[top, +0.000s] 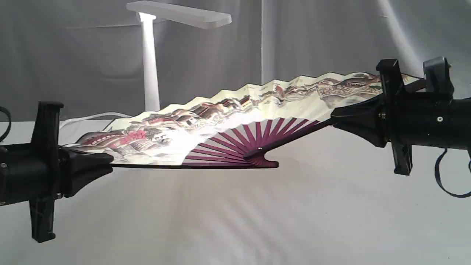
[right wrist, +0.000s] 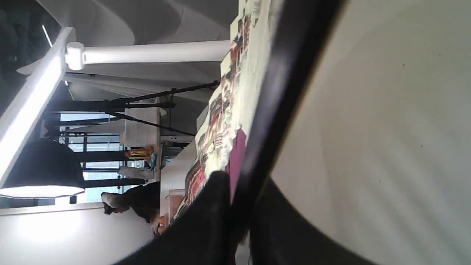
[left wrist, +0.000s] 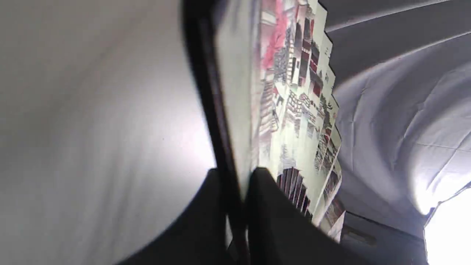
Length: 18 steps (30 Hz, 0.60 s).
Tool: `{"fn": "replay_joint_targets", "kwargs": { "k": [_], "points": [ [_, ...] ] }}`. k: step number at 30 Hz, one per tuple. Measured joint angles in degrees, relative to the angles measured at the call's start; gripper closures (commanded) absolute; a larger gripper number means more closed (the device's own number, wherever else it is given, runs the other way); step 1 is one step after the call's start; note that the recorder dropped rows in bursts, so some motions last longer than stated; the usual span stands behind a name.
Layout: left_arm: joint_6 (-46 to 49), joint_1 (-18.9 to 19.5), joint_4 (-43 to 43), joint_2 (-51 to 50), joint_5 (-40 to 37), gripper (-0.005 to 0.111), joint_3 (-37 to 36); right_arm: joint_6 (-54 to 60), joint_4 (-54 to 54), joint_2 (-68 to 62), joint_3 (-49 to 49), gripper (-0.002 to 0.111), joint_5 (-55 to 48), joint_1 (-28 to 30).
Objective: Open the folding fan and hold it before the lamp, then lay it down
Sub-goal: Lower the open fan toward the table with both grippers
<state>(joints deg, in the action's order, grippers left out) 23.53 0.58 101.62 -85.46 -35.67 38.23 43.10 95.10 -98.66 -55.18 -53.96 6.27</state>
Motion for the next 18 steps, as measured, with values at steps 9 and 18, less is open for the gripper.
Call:
{"fn": "replay_joint_targets", "kwargs": {
  "k": [9, 18],
  "points": [
    [-0.14, -1.37, 0.35, -4.34, -1.14, 0.107, 0.00, -1.36, -4.37, 0.00, 0.00, 0.108, 2.68, 0.00],
    [-2.30, -5.20, 0.59, -7.70, 2.30, 0.107, 0.00, -4.14, -9.11, -0.24, 0.11, 0.095, 5.73, 0.00]
  ]
}}
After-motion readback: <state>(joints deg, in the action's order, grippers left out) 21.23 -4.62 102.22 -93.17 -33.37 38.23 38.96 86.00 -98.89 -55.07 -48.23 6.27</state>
